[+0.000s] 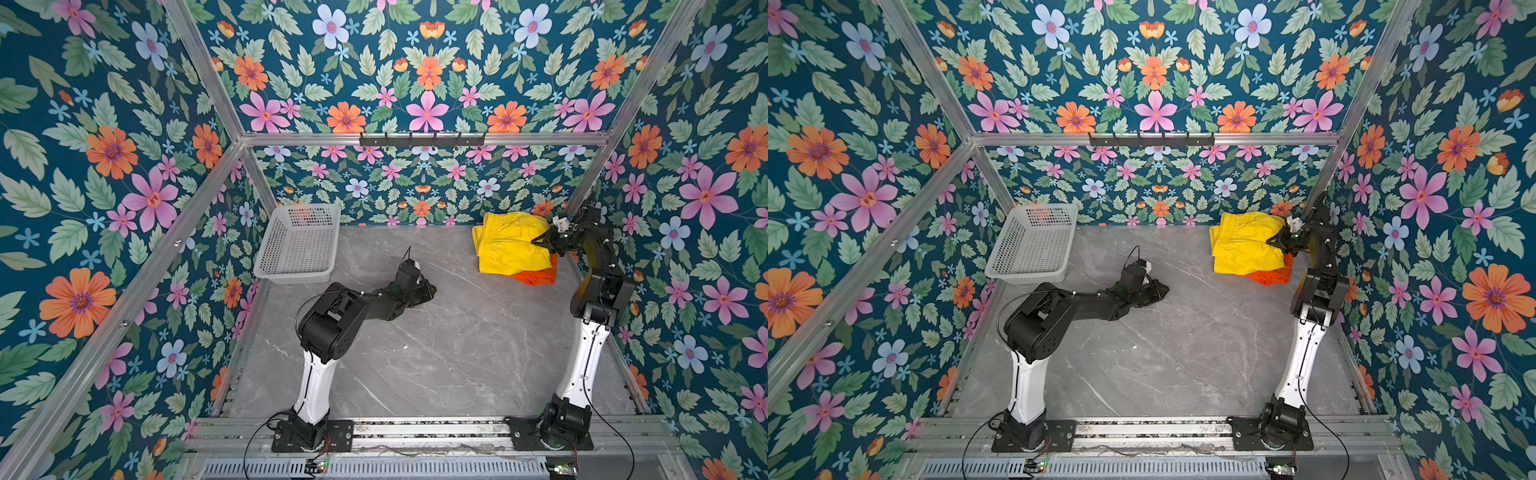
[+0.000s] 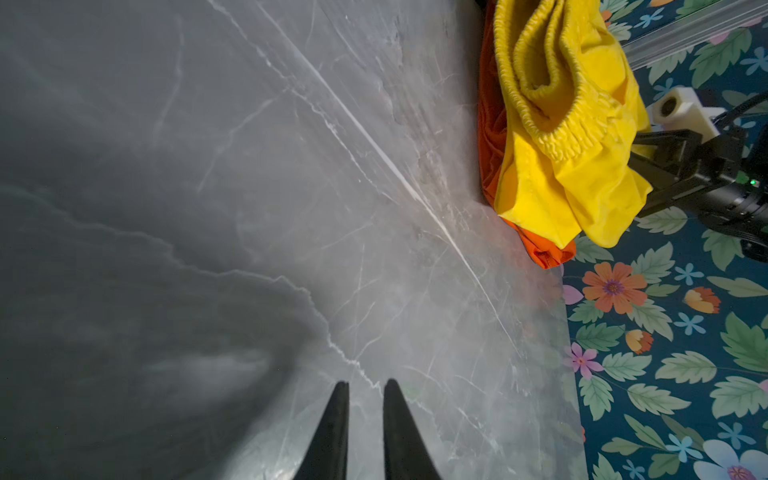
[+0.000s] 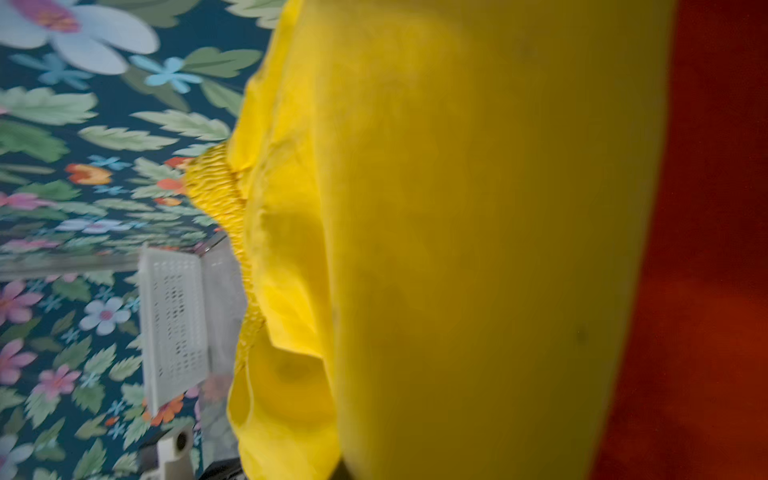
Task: Fold and stack the shorts
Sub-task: 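Carry the yellow shorts with the right gripper onto the orange shorts, then lower the yellow shorts onto the orange shorts and open the right gripper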
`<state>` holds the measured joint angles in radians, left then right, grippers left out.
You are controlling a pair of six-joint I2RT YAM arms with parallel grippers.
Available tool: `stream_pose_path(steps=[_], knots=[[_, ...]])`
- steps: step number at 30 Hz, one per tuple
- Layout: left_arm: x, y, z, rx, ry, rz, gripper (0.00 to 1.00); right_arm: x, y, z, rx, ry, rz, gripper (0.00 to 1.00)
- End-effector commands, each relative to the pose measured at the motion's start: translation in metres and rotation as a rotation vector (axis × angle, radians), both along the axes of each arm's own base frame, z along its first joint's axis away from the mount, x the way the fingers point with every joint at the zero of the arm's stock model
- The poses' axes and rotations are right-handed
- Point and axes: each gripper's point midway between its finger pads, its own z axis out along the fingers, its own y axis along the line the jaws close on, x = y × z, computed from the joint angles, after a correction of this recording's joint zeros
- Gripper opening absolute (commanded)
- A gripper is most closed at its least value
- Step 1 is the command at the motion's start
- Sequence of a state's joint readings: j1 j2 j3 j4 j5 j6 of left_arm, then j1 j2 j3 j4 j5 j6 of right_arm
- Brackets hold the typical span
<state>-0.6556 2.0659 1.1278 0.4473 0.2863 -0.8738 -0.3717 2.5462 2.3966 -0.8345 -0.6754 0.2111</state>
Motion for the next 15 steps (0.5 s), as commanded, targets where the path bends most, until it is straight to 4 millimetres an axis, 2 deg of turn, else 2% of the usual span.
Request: stream_pose_path(steps=[1,3,5,11,13,15], knots=[[0.000,0.002,0.003,0.014,-0.010,0.002,0.19,-0.009,-0.020,-0.025,-0.088,0.131,-0.119,0.36],[-0.001,0.002,0.004,0.019,-0.011,0.001,0.20,-0.014,-0.027,-0.026,-0.125,0.170,-0.144,0.51],[-0.002,0.003,0.007,0.024,-0.015,0.001,0.20,-0.017,-0.029,-0.012,-0.164,0.162,-0.148,0.62],[-0.004,0.007,0.016,0.033,-0.032,0.005,0.21,-0.033,-0.036,0.072,-0.398,0.040,-0.205,0.66],[-0.004,0.008,0.021,0.034,-0.042,0.005,0.21,-0.037,-0.027,0.093,-0.467,-0.013,-0.194,0.66],[-0.004,0.008,0.024,0.038,-0.049,0.005,0.21,-0.033,-0.005,0.107,-0.484,-0.087,-0.132,0.66]])
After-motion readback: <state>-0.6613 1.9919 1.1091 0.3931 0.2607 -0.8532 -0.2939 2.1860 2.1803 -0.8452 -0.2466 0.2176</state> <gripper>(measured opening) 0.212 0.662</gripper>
